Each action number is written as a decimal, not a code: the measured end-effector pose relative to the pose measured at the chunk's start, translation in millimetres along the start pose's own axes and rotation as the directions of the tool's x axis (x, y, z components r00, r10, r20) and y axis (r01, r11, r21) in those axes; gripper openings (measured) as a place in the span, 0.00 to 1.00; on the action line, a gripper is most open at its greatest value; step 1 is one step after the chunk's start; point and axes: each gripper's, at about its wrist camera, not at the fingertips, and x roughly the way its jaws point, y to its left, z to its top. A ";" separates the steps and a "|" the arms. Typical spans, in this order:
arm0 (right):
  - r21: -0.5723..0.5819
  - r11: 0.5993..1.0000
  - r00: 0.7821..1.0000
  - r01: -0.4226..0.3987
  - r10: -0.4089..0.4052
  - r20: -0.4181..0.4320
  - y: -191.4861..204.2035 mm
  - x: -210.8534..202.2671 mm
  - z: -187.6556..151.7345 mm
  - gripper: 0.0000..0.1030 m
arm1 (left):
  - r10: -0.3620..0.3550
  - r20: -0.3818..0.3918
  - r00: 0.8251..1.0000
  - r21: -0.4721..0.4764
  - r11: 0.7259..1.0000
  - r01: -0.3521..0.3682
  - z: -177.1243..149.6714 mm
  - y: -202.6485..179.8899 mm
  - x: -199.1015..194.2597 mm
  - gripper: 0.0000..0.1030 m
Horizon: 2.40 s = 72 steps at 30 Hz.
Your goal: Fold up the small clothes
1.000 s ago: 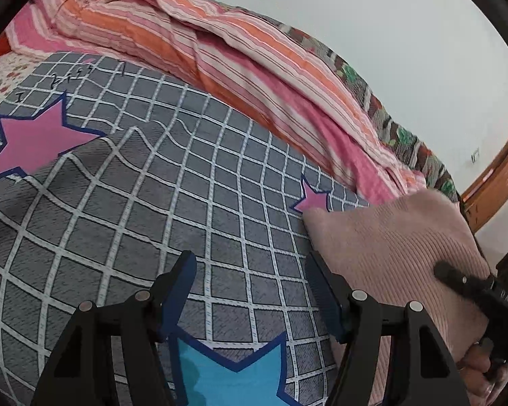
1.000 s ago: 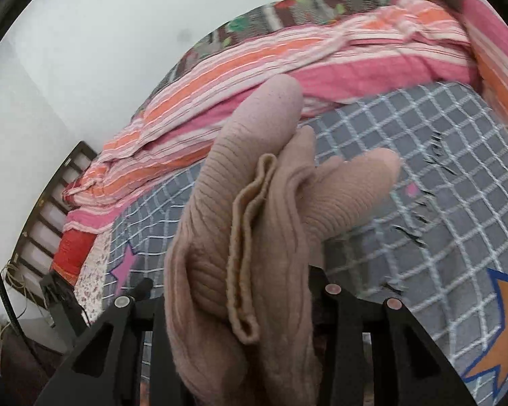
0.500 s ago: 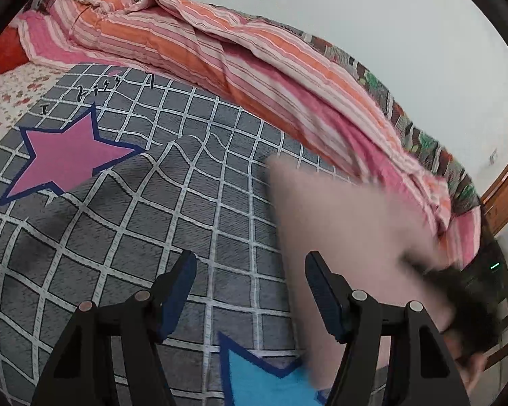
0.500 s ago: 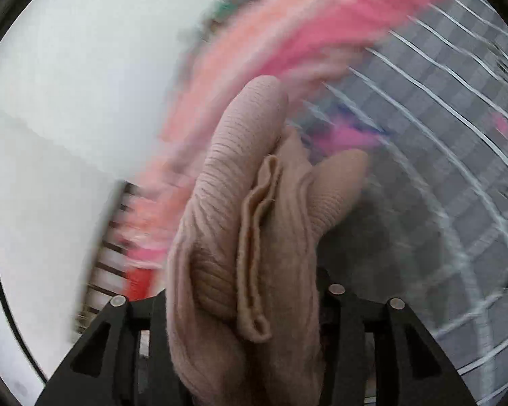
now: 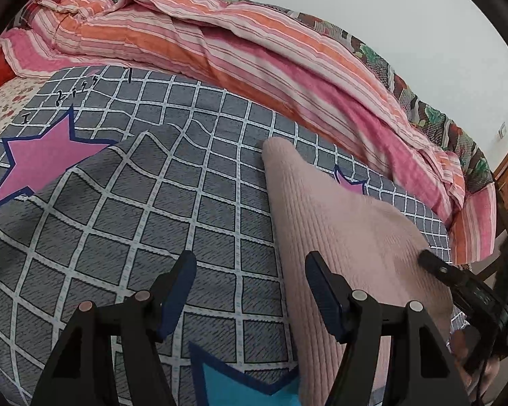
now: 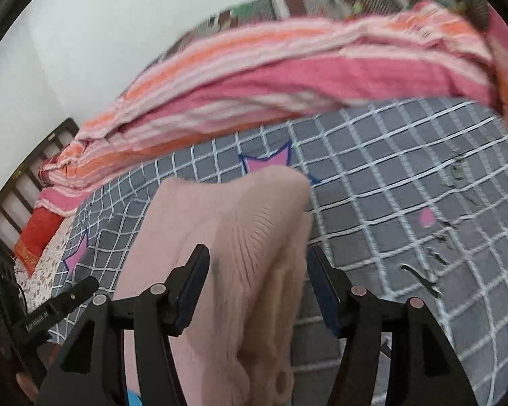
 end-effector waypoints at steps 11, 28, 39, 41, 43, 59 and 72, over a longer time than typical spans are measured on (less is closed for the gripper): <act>0.049 0.961 0.950 -0.272 0.260 0.174 -22.3 -14.3 -10.1 0.19 | 0.015 -0.015 1.000 0.025 1.000 -0.014 -7.2 -6.4 7.5 0.63; -0.015 0.998 0.995 0.062 -0.061 0.076 -21.4 6.7 -18.5 0.39 | 0.052 0.054 0.997 0.189 0.980 -0.061 -20.4 -45.2 -0.4 0.63; -0.085 0.988 0.989 0.132 -0.126 0.072 -18.5 8.6 -26.1 0.41 | 0.142 0.055 0.988 0.232 0.961 -0.151 -26.5 -59.0 12.7 0.66; -0.086 0.987 0.989 0.136 -0.131 0.070 -19.8 9.5 -26.3 0.43 | 0.163 0.069 0.984 0.256 0.951 -0.176 -29.1 -62.9 13.4 0.67; -0.092 0.985 0.988 0.146 -0.140 0.066 -20.2 11.6 -26.5 0.44 | 0.175 0.080 0.981 0.273 0.943 -0.191 -30.6 -66.0 13.5 0.67; -0.079 0.985 0.987 0.150 -0.145 0.064 -25.0 10.8 -24.2 0.48 | 0.157 0.095 0.983 0.258 0.950 -0.177 -32.8 -65.0 7.9 0.67; -0.020 0.997 0.997 0.074 -0.073 0.031 -35.7 -34.5 -57.7 0.52 | 0.117 0.049 0.992 0.268 0.955 -0.126 -47.4 -55.2 -3.0 0.68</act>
